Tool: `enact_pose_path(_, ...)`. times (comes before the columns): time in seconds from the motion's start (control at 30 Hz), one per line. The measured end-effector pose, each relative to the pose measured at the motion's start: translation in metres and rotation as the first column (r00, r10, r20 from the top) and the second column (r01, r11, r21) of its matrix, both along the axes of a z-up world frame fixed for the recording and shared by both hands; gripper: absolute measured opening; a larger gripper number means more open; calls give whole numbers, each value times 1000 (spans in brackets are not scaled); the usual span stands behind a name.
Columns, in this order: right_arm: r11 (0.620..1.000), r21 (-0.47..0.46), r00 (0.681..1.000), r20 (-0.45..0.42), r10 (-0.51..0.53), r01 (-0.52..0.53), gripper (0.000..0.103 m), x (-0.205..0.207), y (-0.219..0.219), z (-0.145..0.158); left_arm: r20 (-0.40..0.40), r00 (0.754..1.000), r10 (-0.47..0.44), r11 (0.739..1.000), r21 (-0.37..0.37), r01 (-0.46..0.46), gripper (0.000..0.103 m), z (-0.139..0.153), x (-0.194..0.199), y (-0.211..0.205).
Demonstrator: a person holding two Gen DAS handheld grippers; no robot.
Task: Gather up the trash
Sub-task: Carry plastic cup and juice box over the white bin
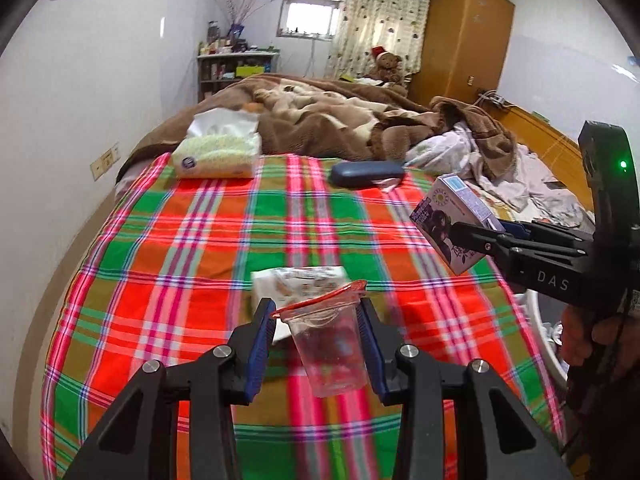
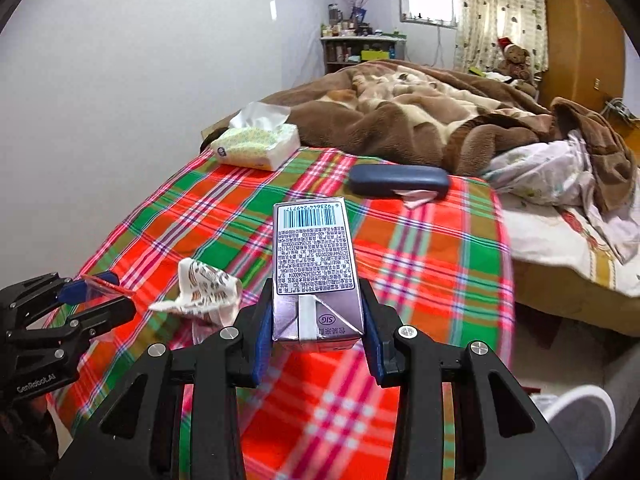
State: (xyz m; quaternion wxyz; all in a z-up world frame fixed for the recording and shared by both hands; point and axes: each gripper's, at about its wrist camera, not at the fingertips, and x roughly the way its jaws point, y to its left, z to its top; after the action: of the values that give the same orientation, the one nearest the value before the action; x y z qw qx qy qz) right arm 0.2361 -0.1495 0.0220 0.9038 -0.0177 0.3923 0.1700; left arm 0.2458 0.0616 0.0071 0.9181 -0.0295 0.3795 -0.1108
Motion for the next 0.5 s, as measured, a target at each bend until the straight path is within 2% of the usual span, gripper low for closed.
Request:
enact_pose_path(0.27,997,9,997,17,-74,74,39,-33,-46,8,32,996,-83,996,-15,83,42,15,-20,-47)
enact_pose_path(0.5,987,15,987,19,-158,157,39,-59,-91,9,52,981,-185,982,-20,186,42,22,-37,-101)
